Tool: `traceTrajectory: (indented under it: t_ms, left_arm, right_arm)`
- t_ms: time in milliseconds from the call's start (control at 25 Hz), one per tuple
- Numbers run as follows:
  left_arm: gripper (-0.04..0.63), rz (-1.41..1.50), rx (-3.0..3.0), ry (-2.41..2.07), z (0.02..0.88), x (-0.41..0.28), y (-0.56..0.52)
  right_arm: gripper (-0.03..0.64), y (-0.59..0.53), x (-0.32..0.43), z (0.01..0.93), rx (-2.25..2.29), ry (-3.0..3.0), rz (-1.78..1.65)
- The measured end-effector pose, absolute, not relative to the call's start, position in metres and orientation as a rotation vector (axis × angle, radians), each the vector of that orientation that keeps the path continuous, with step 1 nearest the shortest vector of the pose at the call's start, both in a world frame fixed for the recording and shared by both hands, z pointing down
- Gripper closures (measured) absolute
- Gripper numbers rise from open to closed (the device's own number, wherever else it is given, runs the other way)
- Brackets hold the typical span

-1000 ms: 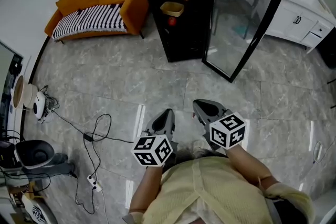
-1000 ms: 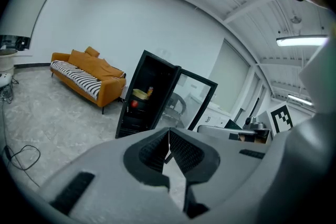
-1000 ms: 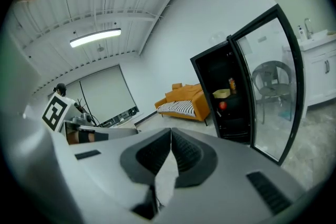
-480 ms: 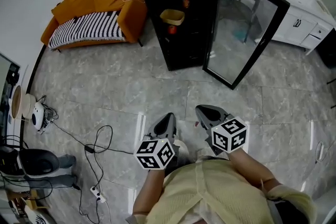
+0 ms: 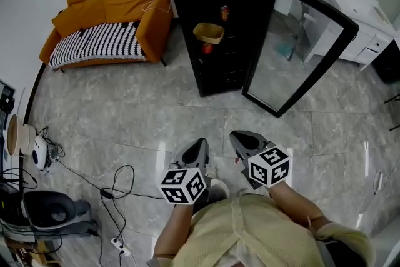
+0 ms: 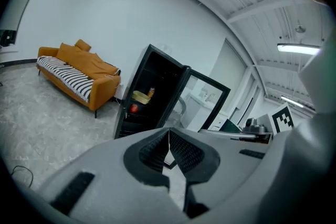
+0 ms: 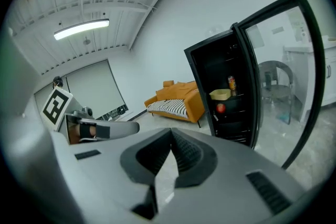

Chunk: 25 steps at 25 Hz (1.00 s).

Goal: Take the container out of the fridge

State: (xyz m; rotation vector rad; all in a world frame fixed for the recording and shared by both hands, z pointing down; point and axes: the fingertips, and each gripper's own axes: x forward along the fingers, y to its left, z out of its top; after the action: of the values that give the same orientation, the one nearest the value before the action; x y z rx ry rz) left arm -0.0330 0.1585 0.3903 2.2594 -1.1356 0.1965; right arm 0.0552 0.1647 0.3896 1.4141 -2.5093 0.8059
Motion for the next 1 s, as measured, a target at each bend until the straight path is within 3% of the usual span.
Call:
traceTrajectory:
  t_ms: [1000]
  left_arm:
    - [0.575, 0.275, 2.306, -0.948, 0.398, -0.084, 0.066]
  right_arm:
    - [0.589, 0.074, 0.012, 0.398, 1.547, -2.402, 0.801]
